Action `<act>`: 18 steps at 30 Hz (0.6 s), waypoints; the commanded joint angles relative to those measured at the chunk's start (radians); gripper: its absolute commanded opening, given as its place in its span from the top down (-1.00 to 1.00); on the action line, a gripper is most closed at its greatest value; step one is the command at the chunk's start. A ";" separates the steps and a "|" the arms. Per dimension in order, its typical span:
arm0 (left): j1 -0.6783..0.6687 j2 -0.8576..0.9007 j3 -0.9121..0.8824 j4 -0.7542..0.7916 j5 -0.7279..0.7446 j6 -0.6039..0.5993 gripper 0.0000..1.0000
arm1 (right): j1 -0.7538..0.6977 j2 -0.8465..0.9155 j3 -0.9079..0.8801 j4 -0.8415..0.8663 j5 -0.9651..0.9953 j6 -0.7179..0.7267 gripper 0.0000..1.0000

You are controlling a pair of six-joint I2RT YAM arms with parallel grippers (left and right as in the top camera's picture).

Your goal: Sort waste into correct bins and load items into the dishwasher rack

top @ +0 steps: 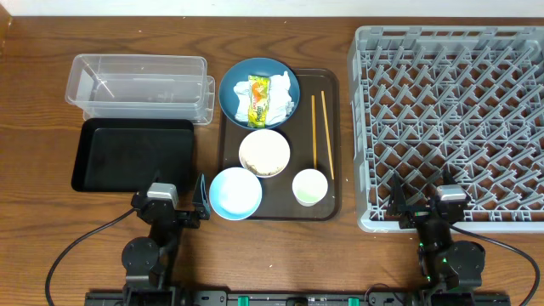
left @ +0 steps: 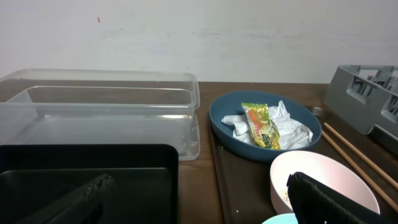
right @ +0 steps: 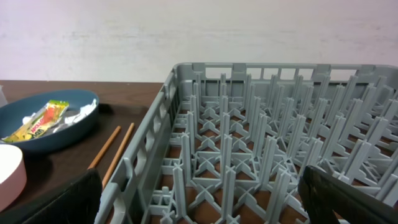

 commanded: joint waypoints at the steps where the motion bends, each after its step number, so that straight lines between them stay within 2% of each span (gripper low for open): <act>1: 0.004 -0.007 -0.021 -0.025 -0.004 0.002 -0.81 | 0.009 -0.006 -0.002 0.016 0.012 -0.012 -0.99; 9: 0.004 -0.007 -0.013 -0.004 0.015 0.003 -0.81 | 0.009 -0.006 0.002 0.159 -0.006 -0.012 -0.99; 14: 0.004 0.020 0.047 -0.007 0.079 0.003 -0.81 | 0.009 0.004 0.052 0.159 -0.006 -0.012 -0.99; 18: 0.004 0.112 0.138 -0.025 0.083 0.003 -0.81 | 0.009 0.061 0.130 0.138 -0.010 -0.012 -0.99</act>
